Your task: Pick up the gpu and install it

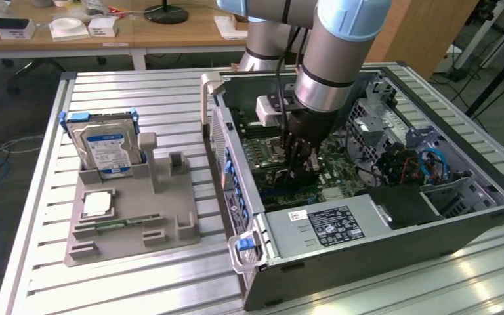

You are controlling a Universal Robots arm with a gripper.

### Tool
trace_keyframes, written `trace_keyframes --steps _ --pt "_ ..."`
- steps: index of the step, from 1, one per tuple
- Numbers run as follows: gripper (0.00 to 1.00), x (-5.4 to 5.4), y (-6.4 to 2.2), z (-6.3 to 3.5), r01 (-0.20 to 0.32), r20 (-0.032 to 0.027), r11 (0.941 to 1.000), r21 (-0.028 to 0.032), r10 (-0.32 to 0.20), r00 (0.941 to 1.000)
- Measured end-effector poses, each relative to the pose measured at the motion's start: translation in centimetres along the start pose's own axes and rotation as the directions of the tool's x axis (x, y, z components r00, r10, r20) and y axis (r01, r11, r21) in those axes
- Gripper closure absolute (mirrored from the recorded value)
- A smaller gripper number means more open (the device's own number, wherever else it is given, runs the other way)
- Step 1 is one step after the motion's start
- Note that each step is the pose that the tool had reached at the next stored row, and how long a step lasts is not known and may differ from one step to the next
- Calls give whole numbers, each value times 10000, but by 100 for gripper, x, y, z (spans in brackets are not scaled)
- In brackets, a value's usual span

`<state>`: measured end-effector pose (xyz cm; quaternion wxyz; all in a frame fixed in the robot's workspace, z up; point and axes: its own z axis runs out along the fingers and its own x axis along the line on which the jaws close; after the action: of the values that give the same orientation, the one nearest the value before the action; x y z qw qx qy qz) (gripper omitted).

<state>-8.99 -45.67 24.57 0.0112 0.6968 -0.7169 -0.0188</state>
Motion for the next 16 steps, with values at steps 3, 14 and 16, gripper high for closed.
trace_keyframes --steps 3,14,16 --pt "72 -2 -1 2 0 13 10000 5 0 10000" --pt "51 -4 19 -410 0 1 10000 0 0 10000" --pt "57 -4 19 -411 1 1 10000 -1 -1 10000"
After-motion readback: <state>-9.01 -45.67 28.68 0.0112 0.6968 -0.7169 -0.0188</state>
